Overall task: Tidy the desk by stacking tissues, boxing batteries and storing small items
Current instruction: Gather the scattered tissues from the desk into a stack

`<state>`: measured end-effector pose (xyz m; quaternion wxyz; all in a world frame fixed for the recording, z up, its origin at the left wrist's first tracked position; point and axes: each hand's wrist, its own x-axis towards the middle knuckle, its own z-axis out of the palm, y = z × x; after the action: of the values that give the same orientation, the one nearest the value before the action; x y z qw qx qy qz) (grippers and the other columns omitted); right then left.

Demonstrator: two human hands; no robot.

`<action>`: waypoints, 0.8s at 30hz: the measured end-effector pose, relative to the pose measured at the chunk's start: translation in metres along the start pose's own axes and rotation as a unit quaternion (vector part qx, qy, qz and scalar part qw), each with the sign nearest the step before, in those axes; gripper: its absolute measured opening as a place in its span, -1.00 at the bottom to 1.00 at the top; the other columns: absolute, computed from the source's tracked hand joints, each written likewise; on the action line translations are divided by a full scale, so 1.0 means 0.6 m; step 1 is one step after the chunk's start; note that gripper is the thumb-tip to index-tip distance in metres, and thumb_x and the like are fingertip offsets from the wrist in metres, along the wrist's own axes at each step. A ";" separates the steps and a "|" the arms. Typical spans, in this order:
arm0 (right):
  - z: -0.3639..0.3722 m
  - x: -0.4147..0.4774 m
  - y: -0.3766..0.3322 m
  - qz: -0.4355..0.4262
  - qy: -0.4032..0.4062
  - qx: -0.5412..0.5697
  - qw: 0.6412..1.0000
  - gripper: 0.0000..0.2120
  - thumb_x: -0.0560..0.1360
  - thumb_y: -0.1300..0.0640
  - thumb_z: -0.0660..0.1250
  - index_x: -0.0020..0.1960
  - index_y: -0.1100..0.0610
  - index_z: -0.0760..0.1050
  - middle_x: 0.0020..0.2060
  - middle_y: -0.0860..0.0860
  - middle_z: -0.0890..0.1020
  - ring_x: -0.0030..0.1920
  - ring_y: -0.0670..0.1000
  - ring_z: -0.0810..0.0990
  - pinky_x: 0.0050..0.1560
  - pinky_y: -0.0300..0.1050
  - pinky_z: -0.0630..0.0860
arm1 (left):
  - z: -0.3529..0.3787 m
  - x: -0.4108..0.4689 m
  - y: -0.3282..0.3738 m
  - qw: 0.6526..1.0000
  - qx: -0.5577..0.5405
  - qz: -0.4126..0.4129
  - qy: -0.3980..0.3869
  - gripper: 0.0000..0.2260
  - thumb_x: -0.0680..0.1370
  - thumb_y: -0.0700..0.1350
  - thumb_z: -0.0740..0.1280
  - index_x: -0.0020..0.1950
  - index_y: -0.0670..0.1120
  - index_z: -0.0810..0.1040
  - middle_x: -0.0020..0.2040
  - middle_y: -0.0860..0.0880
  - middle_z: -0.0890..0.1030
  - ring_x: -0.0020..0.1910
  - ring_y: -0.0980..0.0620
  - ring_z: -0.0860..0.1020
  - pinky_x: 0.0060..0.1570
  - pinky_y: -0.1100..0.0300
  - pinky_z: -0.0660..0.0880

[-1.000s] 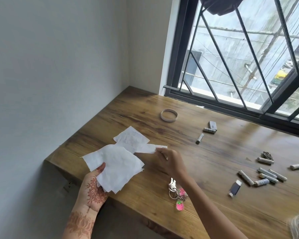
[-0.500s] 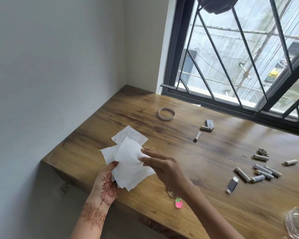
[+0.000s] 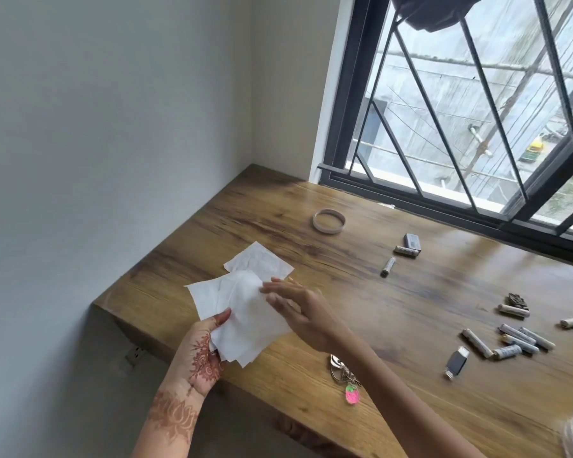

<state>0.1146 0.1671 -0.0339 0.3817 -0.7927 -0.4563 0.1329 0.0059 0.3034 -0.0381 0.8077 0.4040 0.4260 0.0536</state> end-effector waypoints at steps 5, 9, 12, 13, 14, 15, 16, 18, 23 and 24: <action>0.026 0.070 0.012 0.131 0.082 -0.018 0.988 -0.67 0.61 0.05 0.12 -0.26 0.14 0.47 -0.44 0.02 0.56 -0.41 0.00 0.55 -0.29 -0.06 0.47 | -0.021 -0.002 0.005 0.998 0.005 0.016 0.062 -0.81 0.54 -0.17 0.29 -0.16 -0.29 0.49 -0.33 -0.14 0.59 -0.35 -0.08 0.57 -0.40 0.17 0.54; 0.063 0.119 0.030 0.156 0.069 -0.115 0.979 -0.70 0.57 0.04 0.20 -0.12 0.29 0.48 -0.15 0.12 0.59 -0.12 0.12 0.55 -0.20 -0.02 0.46 | -0.037 -0.003 0.014 0.998 -0.023 0.019 0.063 -0.80 0.60 -0.19 0.15 -0.01 -0.32 0.47 -0.65 -0.01 0.51 -0.67 0.14 0.50 -0.69 0.34 0.40; 0.094 0.143 0.042 0.134 0.078 -0.189 0.970 -0.79 0.55 0.12 0.23 -0.17 0.24 0.46 -0.18 0.09 0.55 -0.14 0.07 0.51 -0.27 -0.12 0.32 | -0.055 -0.014 0.019 0.999 -0.041 0.016 0.021 -0.83 0.59 -0.23 0.12 -0.14 -0.21 0.44 -0.59 0.01 0.57 -0.60 0.13 0.56 -0.61 0.30 0.48; 0.101 0.147 0.047 0.127 0.079 -0.210 0.966 -0.83 0.55 0.20 0.22 -0.15 0.26 0.49 -0.17 0.10 0.56 -0.13 0.09 0.53 -0.26 -0.14 0.32 | -0.060 -0.015 0.020 0.999 -0.046 0.017 0.012 -0.82 0.59 -0.23 0.12 -0.18 -0.18 0.43 -0.58 0.01 0.58 -0.59 0.12 0.56 -0.60 0.30 0.48; 0.106 0.147 0.051 0.122 0.080 -0.228 0.963 -0.84 0.54 0.28 0.19 -0.14 0.27 0.51 -0.16 0.11 0.57 -0.13 0.10 0.54 -0.26 -0.14 0.33 | -0.063 -0.018 0.021 0.999 -0.048 0.017 0.011 -0.82 0.59 -0.23 0.12 -0.19 -0.17 0.43 -0.58 0.01 0.58 -0.59 0.12 0.56 -0.61 0.30 0.48; 0.109 0.146 0.054 0.118 0.084 -0.237 0.961 -0.83 0.52 0.33 0.17 -0.16 0.27 0.53 -0.17 0.11 0.58 -0.15 0.09 0.54 -0.26 -0.14 0.36 | -0.063 -0.013 0.020 0.999 -0.046 0.019 0.013 -0.82 0.59 -0.23 0.12 -0.19 -0.17 0.43 -0.58 0.01 0.58 -0.59 0.11 0.57 -0.61 0.29 0.48; 0.110 0.144 0.059 0.117 0.088 -0.240 0.960 -0.81 0.51 0.36 0.17 -0.18 0.26 0.53 -0.19 0.10 0.59 -0.19 0.08 0.54 -0.27 -0.14 0.39 | -0.064 -0.015 0.021 0.999 -0.044 0.018 0.014 -0.82 0.59 -0.23 0.12 -0.19 -0.17 0.42 -0.58 0.00 0.58 -0.59 0.11 0.56 -0.62 0.29 0.48; 0.109 0.140 0.066 0.119 0.102 -0.231 0.960 -0.78 0.48 0.36 0.17 -0.27 0.24 0.52 -0.27 0.07 0.59 -0.29 0.04 0.53 -0.33 -0.13 0.46 | -0.065 -0.013 0.021 0.999 -0.048 0.021 0.012 -0.82 0.58 -0.22 0.12 -0.19 -0.18 0.42 -0.58 0.00 0.58 -0.59 0.11 0.56 -0.62 0.29 0.48; 0.064 0.116 0.055 0.139 0.210 -0.027 0.967 -0.83 0.51 0.22 0.29 -0.09 0.24 0.64 -0.17 0.06 0.70 -0.19 -0.03 0.62 -0.27 -0.28 0.44 | -0.063 -0.003 0.013 0.998 -0.053 0.039 -0.010 -0.84 0.58 -0.21 0.14 -0.17 -0.18 0.44 -0.54 0.00 0.60 -0.56 0.11 0.58 -0.57 0.28 0.51; 0.051 0.107 0.045 0.137 0.233 0.011 0.963 -0.83 0.50 0.19 0.31 0.01 0.22 0.63 -0.09 0.04 0.70 -0.12 -0.09 0.62 -0.23 -0.41 0.41 | -0.057 -0.004 0.011 0.998 -0.051 0.043 -0.015 -0.84 0.58 -0.21 0.14 -0.15 -0.18 0.45 -0.53 0.00 0.61 -0.55 0.11 0.59 -0.58 0.28 0.50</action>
<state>0.1497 0.2266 -0.0652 0.4648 -0.8521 -0.2405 0.0003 -0.0187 0.3277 -0.0424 0.8306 0.3810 0.3928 0.1034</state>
